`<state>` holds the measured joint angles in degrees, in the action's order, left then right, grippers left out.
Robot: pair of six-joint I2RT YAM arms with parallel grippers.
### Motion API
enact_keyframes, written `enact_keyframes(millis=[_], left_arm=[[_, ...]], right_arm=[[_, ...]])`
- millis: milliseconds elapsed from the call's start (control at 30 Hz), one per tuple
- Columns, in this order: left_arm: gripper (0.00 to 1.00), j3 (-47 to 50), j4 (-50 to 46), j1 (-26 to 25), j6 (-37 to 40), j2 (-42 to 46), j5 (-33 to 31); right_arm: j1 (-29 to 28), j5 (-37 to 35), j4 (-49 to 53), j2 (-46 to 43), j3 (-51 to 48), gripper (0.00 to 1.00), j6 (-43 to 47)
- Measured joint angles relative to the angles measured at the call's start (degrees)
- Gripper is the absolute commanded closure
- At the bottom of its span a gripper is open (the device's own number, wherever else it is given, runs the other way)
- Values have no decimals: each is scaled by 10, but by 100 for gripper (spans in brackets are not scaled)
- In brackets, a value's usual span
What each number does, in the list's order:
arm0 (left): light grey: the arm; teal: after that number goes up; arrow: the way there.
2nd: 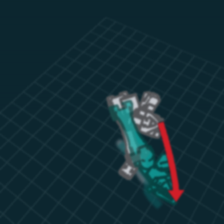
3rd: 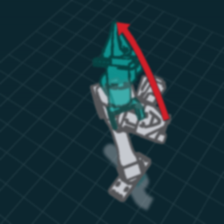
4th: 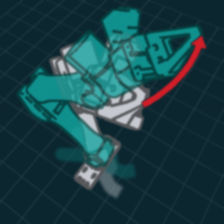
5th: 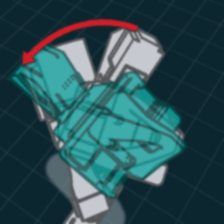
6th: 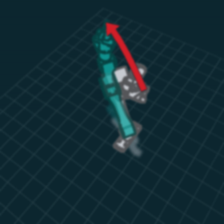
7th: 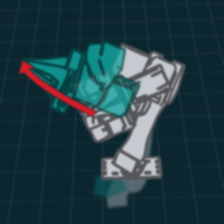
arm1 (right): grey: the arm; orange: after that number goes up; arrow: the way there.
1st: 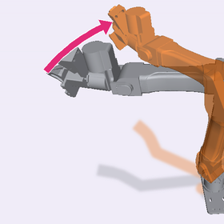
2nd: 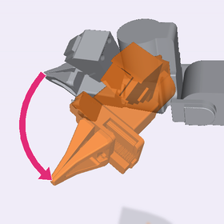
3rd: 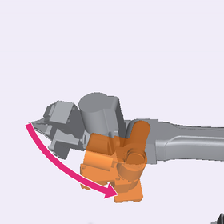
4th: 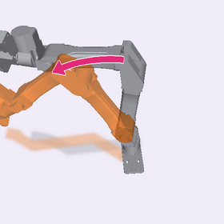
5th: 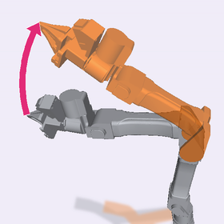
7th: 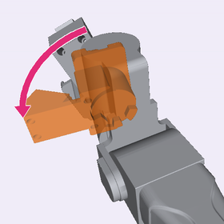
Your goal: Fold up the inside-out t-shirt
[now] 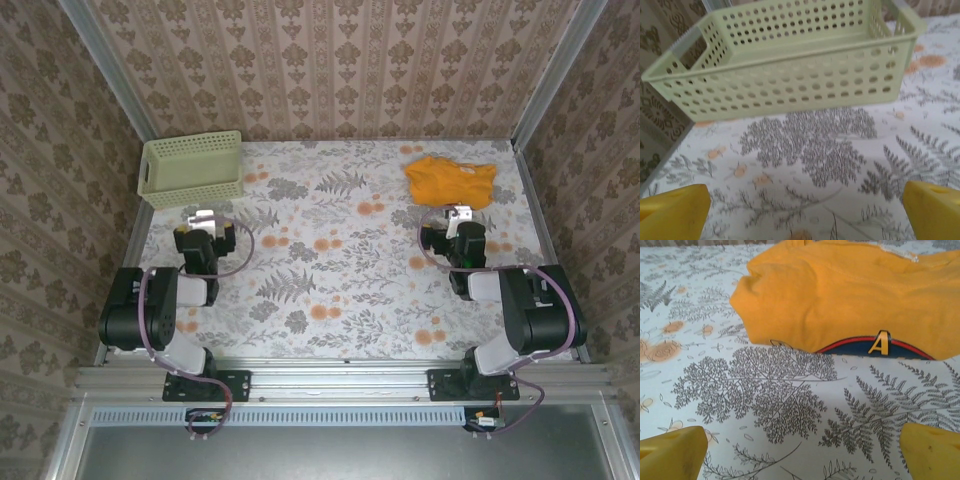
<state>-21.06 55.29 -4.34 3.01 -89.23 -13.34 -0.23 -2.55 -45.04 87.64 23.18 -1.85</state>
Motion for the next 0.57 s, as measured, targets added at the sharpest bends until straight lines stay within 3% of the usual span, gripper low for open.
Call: enact_keyframes(millis=[567], left_arm=[[0,-2,-23,3,0,1,0]], right_arm=[[-7,0,-21,0,0,0,2]])
